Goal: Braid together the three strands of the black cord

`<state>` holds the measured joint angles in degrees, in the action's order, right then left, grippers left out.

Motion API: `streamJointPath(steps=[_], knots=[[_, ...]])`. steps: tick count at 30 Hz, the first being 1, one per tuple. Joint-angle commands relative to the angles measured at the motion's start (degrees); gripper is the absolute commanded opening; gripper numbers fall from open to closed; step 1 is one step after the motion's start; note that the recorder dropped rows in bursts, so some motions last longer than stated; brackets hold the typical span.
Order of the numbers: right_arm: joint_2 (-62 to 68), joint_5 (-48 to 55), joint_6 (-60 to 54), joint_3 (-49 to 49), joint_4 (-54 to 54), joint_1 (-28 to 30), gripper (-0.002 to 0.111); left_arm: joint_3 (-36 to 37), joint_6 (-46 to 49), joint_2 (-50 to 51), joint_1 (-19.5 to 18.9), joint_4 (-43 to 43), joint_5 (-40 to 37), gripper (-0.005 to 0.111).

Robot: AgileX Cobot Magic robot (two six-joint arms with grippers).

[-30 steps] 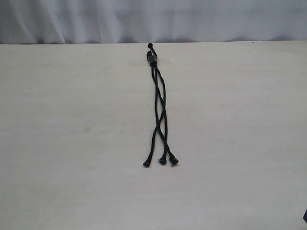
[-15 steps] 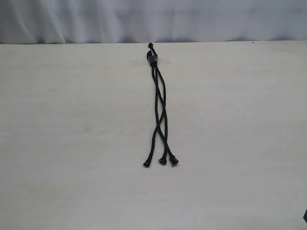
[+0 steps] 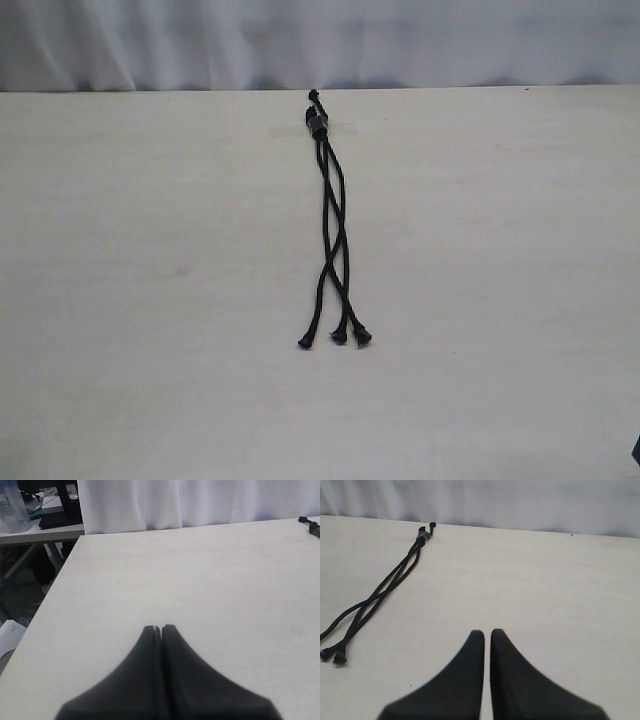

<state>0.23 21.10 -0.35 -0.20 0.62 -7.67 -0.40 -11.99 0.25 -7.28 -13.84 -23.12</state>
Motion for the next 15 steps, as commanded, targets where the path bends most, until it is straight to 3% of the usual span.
streamJointPath(steps=[1, 7, 15], knots=[[-0.2, -0.7, 0.3, 0.2, 0.3, 0.3, 0.004, 0.4, -0.3, -0.3, -0.3, -0.4, 2.7, 0.0], [-0.2, -0.7, 0.3, 0.2, 0.3, 0.3, 0.004, 0.4, -0.3, -0.3, -0.3, -0.1, 2.7, 0.0], [-0.2, -0.7, 0.3, 0.2, 0.3, 0.3, 0.004, 0.4, 7.5, -0.3, -0.3, 8.6, 3.2, 0.0]])
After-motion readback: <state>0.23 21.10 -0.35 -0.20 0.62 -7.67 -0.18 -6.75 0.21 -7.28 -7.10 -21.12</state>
